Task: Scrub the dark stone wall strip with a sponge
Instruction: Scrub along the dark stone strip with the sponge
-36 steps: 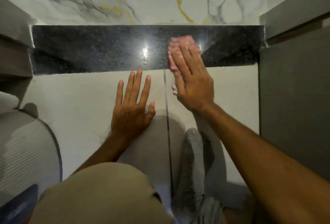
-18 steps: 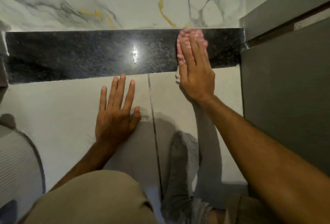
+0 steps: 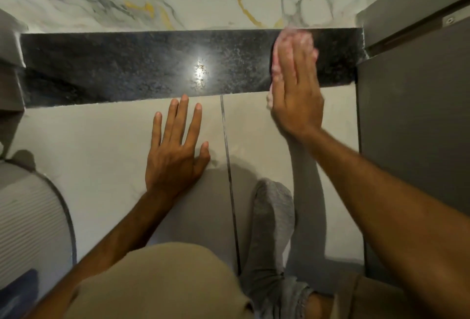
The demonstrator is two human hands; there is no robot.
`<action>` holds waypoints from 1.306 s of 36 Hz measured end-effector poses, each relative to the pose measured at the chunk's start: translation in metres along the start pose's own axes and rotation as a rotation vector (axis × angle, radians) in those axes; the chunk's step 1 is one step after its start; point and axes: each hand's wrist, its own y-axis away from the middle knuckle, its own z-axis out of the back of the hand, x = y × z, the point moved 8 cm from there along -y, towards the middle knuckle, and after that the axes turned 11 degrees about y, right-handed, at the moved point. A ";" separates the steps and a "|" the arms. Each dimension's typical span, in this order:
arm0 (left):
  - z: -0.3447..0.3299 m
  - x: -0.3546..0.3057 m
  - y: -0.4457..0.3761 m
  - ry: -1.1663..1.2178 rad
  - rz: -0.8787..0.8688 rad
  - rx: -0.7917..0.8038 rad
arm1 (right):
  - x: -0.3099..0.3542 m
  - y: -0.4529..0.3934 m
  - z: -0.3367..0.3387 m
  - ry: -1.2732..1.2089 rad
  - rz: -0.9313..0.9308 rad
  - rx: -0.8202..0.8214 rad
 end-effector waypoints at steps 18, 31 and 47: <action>-0.001 0.002 0.003 -0.019 0.005 -0.053 | 0.077 -0.005 -0.013 -0.029 0.061 0.090; 0.010 0.004 0.004 -0.016 0.062 -0.125 | 0.061 -0.008 -0.009 0.058 -0.449 0.075; 0.035 0.071 0.075 -0.034 0.455 -0.186 | 0.128 0.033 -0.003 -0.004 -0.115 0.068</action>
